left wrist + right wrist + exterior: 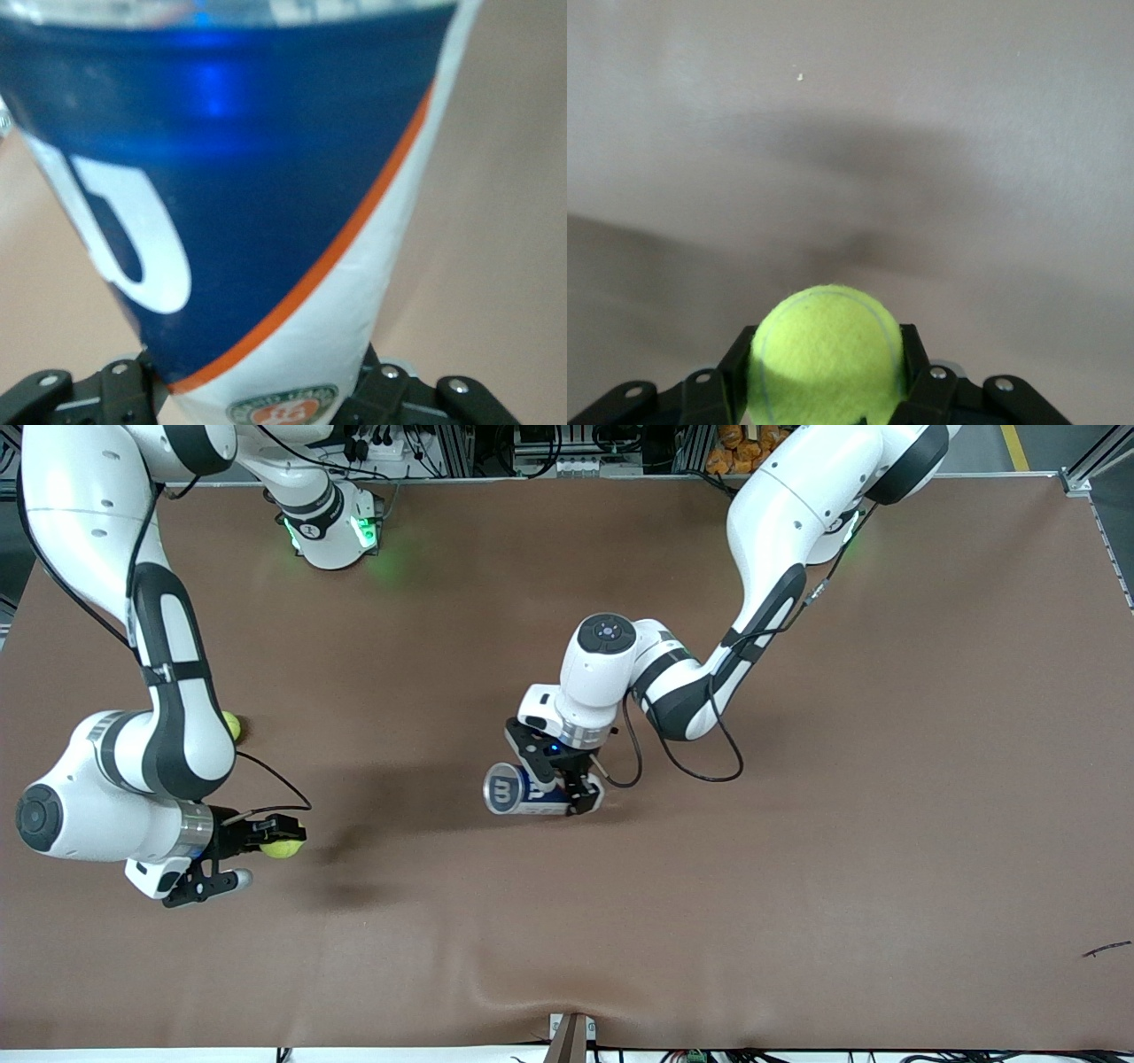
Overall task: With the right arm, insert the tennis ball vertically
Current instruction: 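Stand the can upright with the left gripper while the right gripper lifts the ball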
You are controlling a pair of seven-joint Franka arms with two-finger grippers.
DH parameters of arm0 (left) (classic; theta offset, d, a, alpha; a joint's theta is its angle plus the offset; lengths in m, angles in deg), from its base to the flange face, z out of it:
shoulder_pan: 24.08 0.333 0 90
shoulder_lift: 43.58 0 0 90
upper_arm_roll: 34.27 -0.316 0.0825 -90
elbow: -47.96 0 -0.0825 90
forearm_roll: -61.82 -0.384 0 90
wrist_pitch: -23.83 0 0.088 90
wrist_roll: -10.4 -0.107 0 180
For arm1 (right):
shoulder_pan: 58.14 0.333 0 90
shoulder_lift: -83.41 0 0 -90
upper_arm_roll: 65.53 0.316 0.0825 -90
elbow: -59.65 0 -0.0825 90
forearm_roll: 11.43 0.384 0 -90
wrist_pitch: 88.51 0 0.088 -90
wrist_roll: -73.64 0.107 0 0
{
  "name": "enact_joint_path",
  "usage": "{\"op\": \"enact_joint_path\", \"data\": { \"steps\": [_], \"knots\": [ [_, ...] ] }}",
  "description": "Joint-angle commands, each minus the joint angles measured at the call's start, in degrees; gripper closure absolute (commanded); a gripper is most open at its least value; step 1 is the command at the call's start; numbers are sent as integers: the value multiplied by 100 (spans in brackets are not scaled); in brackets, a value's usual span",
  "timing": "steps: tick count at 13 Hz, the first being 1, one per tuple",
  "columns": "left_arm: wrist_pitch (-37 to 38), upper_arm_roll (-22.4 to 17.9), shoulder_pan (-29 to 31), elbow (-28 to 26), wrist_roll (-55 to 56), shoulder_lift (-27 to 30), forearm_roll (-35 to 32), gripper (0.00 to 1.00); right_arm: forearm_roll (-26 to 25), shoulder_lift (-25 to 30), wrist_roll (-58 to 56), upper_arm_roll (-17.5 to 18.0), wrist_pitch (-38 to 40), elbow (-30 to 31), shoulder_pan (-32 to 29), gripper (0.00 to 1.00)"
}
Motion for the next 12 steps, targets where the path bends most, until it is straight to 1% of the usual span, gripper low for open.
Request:
{"op": "enact_joint_path", "data": {
  "steps": [1, 4, 6, 8, 10, 12],
  "knots": [
    [-1051, -67, -135, 123, 425, -252, 63, 22, 134, 565, 579, -7, 405, 233, -34, 80],
    [-2396, -93, -135, 123, 461, -577, 55, 22, 134, 1013, 1246, -7, 835, 233, 9, 80],
    [-3109, -102, -118, 105, 461, -779, 55, 22, 134, 1321, 1879, 2, 1274, 250, 36, 80],
    [-3777, -190, -135, 96, 461, -998, 55, 22, 169, 1523, 2616, 10, 1513, 268, 193, 80],
    [-4288, -207, -126, 96, 452, -1227, 63, 22, 169, 1664, 3407, 2, 1479, 373, 552, 80],
    [-4386, -207, -109, 96, 452, -1315, 63, 22, 178, 1691, 4495, 10, 1461, 373, 913, 80]
  ]
}}
